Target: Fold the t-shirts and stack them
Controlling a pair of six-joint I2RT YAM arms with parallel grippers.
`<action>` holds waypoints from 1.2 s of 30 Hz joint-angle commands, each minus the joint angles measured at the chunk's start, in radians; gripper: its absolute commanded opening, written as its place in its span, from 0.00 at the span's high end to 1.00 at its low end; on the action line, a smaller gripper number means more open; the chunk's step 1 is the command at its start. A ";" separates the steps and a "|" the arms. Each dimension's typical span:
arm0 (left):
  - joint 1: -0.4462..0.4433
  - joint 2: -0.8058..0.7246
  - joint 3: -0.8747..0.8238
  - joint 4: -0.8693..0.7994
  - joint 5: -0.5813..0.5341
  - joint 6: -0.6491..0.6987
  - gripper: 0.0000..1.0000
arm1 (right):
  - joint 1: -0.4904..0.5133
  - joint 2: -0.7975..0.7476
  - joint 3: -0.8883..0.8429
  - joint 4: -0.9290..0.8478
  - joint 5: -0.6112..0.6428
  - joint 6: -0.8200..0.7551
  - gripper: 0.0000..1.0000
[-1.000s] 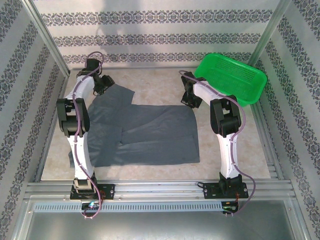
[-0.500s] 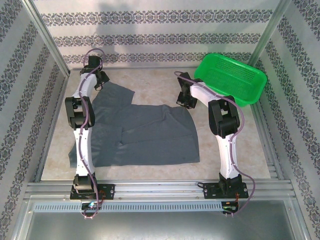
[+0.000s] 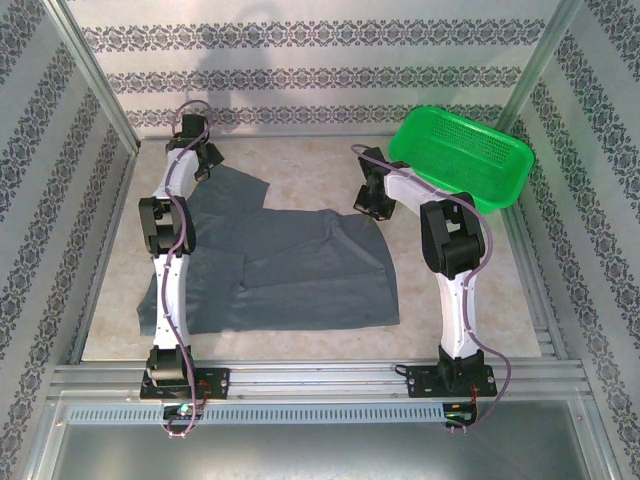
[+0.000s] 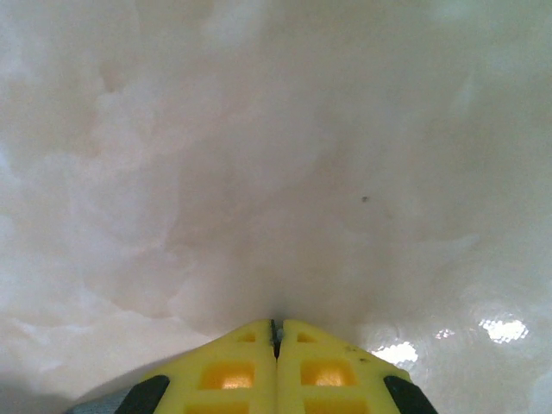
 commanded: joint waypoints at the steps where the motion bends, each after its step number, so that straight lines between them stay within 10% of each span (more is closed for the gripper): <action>1: -0.008 0.053 0.036 -0.098 0.050 -0.024 0.49 | -0.008 -0.021 -0.033 -0.020 -0.013 0.011 1.00; 9: -0.041 0.082 0.081 -0.279 0.035 0.026 0.64 | -0.019 -0.038 -0.058 -0.007 -0.015 0.010 1.00; 17: -0.045 0.066 0.092 -0.306 0.010 0.025 1.00 | -0.027 -0.061 -0.083 0.011 -0.006 0.003 1.00; 36: -0.019 -0.289 -0.195 -0.142 -0.008 0.075 1.00 | -0.071 -0.081 -0.048 0.037 -0.085 -0.104 1.00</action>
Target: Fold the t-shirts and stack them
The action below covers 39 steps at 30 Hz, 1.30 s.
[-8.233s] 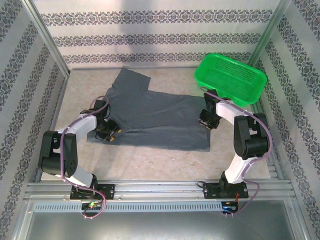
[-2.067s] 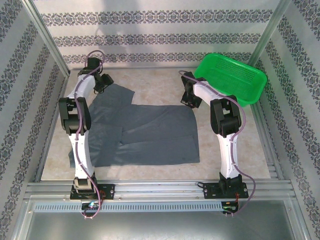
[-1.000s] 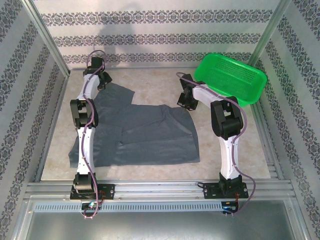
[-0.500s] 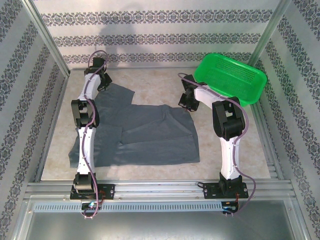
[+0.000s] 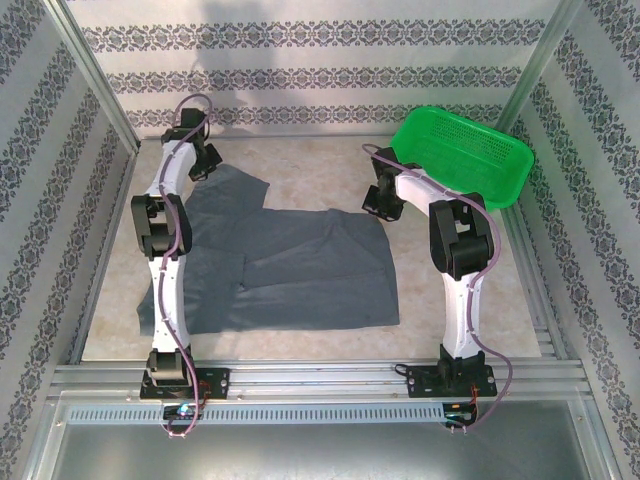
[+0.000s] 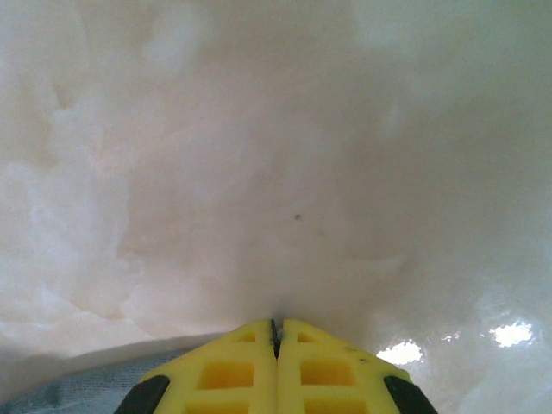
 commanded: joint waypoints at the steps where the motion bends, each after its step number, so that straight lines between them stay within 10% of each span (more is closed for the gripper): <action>1: 0.004 -0.113 -0.080 0.058 -0.004 0.034 1.00 | -0.014 -0.044 0.018 -0.002 -0.022 -0.039 1.00; 21: 0.092 -0.727 -0.957 0.338 0.065 -0.016 1.00 | -0.012 -0.160 -0.057 0.038 -0.059 -0.131 1.00; 39: 0.128 -1.393 -1.394 0.100 -0.078 -0.133 1.00 | 0.037 -0.453 -0.408 0.055 -0.017 -0.190 1.00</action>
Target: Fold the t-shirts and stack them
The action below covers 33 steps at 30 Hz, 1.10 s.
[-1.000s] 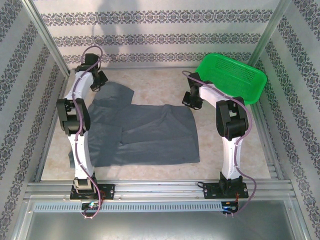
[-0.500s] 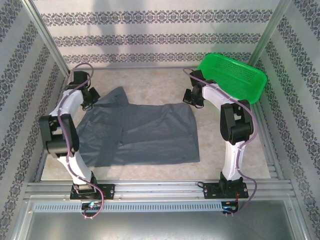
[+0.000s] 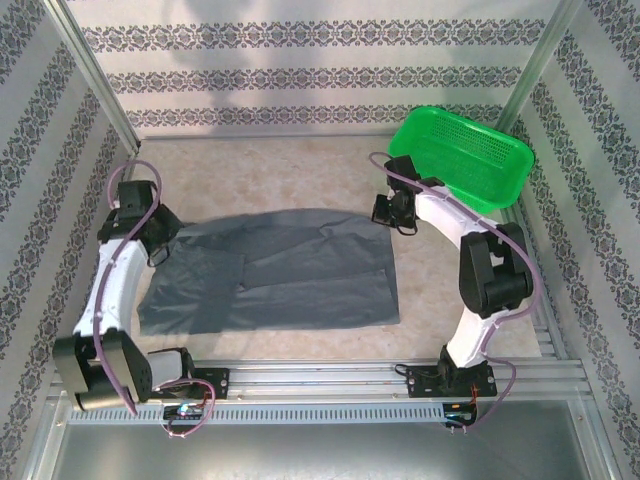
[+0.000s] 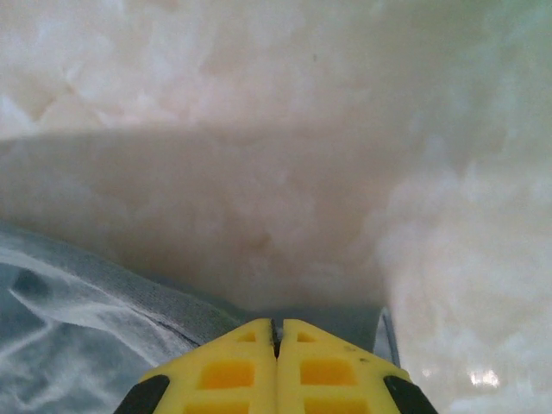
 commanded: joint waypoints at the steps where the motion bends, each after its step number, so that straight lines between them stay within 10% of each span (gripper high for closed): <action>1: 0.003 -0.100 -0.038 -0.128 -0.099 -0.042 1.00 | 0.016 -0.061 -0.071 -0.012 0.029 -0.019 1.00; 33: 0.003 -0.411 -0.167 -0.448 -0.388 -0.181 1.00 | 0.055 -0.280 -0.353 -0.098 0.095 0.041 1.00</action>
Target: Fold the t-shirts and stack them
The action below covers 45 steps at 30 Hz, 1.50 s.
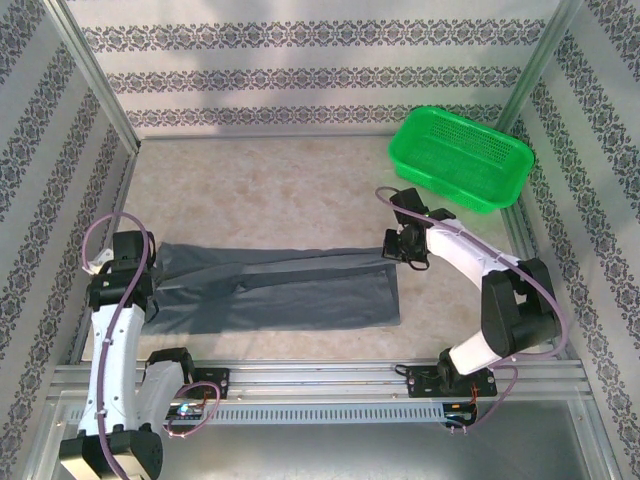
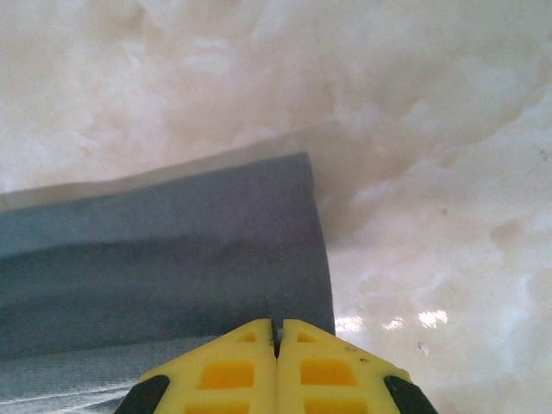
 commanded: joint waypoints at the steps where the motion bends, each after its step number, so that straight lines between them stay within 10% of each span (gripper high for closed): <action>1: 0.004 -0.024 -0.025 -0.062 -0.031 -0.029 1.00 | 0.007 -0.025 -0.055 -0.043 0.019 0.025 0.99; 7: -0.004 0.003 -0.068 -0.053 0.001 -0.108 0.96 | -0.017 -0.047 -0.097 -0.048 -0.005 0.072 0.75; 17: -0.004 0.052 -0.005 0.044 0.094 -0.106 0.66 | -0.031 -0.071 -0.036 -0.022 -0.066 0.184 0.76; 27: -0.060 0.358 -0.038 0.483 0.535 -0.106 0.83 | 0.000 0.138 0.050 0.023 -0.186 0.241 0.89; 45: -0.059 0.937 0.103 0.575 0.673 -0.110 0.83 | -0.043 0.504 0.376 -0.170 -0.119 0.303 0.86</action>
